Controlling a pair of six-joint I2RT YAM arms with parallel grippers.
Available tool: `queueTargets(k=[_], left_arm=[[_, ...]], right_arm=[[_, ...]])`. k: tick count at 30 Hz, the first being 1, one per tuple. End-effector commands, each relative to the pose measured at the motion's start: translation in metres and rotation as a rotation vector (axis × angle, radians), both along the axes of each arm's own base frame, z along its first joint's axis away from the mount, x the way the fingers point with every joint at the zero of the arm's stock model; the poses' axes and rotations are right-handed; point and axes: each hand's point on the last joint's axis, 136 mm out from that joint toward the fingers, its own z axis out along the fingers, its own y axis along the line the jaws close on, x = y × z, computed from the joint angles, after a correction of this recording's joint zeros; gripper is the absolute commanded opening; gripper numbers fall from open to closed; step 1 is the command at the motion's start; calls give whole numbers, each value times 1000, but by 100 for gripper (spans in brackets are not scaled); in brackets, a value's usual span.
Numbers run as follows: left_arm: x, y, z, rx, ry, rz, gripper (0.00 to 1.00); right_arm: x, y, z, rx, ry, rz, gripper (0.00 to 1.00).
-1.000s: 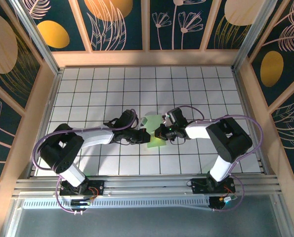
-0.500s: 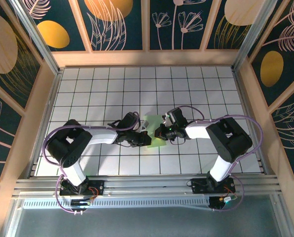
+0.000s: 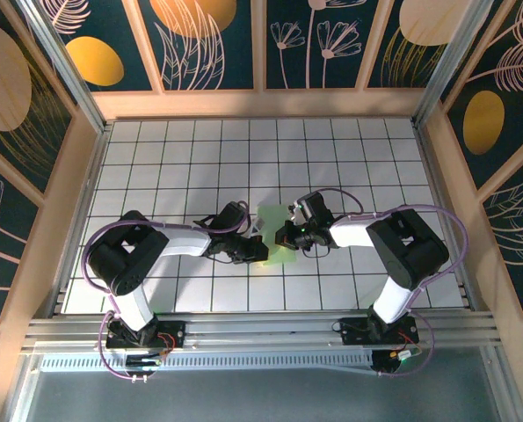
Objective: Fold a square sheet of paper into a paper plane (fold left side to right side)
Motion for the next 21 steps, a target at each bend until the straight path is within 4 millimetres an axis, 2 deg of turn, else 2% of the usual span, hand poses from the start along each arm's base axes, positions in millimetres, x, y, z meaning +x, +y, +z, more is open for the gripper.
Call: queueTargets(k=[1, 21], left_arm=[[-7, 6, -11, 37, 17, -9, 3], [-11, 11, -20, 68, 24, -14, 2]], right_arm=[[-7, -4, -13, -36, 35, 8, 0], [-7, -2, -12, -31, 32, 17, 0]])
